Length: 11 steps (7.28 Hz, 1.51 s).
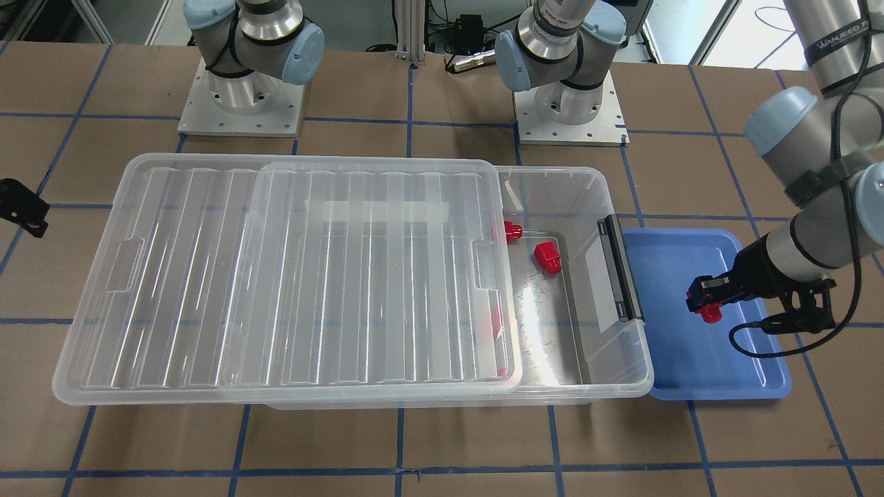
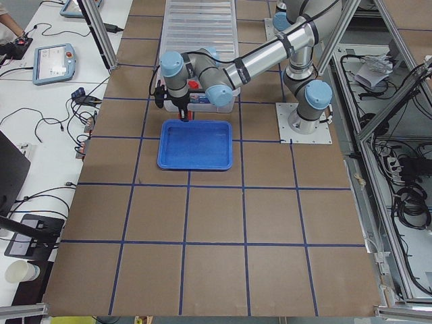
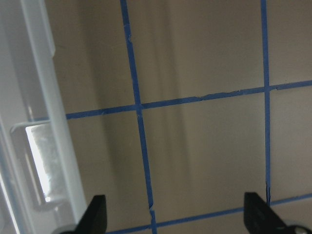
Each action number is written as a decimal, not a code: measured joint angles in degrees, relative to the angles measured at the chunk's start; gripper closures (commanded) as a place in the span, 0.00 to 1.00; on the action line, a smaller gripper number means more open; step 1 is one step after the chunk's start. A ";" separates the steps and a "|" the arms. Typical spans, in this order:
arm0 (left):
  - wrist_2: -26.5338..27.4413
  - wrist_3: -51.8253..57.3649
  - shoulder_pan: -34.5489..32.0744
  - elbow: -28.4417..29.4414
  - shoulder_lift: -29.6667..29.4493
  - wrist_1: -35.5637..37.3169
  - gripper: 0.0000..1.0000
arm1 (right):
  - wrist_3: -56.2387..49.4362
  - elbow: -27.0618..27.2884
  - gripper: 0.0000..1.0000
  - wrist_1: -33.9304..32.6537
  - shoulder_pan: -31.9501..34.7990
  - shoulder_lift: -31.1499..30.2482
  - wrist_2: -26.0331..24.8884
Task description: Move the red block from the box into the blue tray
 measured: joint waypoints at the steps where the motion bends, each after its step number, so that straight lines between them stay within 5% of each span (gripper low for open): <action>1: -0.12 0.28 0.28 -1.70 -1.91 3.12 0.97 | -0.69 0.00 0.00 -2.04 -0.05 2.23 -0.36; 3: 1.11 0.44 0.40 -6.21 -4.86 10.56 0.90 | -0.81 -0.05 0.00 -3.19 0.13 4.73 -0.42; 7: 4.45 0.46 1.31 -8.75 -6.03 13.26 0.02 | -0.42 0.39 0.00 -2.77 0.95 6.58 2.16; 9: 4.73 0.29 1.37 -7.70 -4.53 12.75 0.00 | 0.03 0.50 0.00 -2.53 1.88 6.72 3.36; 11: 5.63 -0.14 0.26 -1.48 0.60 2.64 0.00 | 0.13 0.66 0.00 -2.45 2.21 6.87 3.48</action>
